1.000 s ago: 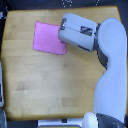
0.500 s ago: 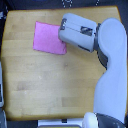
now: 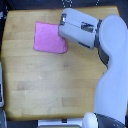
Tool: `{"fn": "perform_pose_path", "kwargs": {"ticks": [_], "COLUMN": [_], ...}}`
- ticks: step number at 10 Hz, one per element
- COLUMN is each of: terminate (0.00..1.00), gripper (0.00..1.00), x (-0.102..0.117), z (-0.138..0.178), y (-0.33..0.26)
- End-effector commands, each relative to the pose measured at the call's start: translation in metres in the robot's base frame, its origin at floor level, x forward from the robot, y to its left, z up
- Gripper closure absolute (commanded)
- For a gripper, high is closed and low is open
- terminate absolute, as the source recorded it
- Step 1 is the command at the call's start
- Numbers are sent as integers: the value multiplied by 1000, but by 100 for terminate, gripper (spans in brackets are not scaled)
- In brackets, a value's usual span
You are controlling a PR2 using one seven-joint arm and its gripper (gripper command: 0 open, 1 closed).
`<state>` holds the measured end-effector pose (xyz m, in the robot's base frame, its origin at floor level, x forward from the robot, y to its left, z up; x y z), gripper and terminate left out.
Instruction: Folding a cloth
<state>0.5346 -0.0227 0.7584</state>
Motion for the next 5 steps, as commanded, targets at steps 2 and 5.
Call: {"fn": "perform_pose_path", "kwargs": {"ticks": [2, 5], "terminate": [0, 0], "gripper": [100, 100], "x": [12, 12], "z": [66, 63], "y": [52, 84]}}
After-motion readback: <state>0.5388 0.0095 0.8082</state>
